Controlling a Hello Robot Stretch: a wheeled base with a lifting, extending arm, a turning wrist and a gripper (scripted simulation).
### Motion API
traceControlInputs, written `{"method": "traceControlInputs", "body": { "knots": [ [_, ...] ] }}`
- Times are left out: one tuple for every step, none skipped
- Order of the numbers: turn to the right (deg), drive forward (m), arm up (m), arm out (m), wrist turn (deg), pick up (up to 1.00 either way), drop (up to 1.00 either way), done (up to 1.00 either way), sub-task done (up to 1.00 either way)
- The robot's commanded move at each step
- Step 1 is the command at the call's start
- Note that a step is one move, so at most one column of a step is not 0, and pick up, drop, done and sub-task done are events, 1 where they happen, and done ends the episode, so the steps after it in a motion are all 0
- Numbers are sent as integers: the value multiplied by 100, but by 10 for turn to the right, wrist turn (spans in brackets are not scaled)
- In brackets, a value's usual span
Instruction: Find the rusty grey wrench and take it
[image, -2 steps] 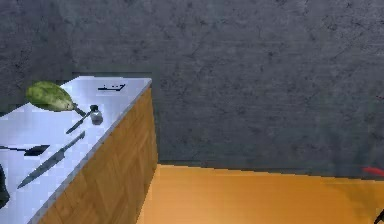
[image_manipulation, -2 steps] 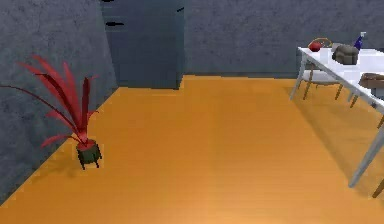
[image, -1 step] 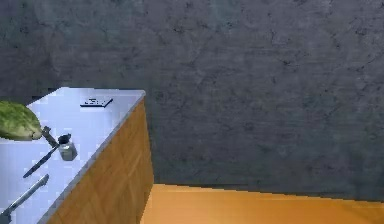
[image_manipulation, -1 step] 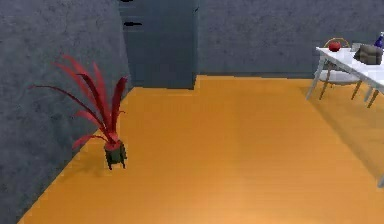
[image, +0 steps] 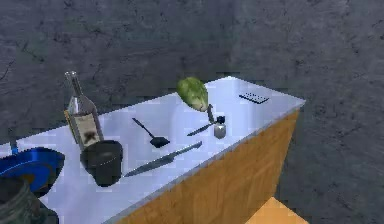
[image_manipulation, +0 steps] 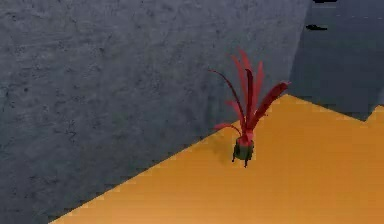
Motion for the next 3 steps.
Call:
{"method": "traceControlInputs", "body": {
  "knots": [
    [-450,0,0,0,0,0,0,0,0],
    [-330,0,0,0,0,0,0,0,0],
    [-60,0,0,0,0,0,0,0,0]
  ]
}}
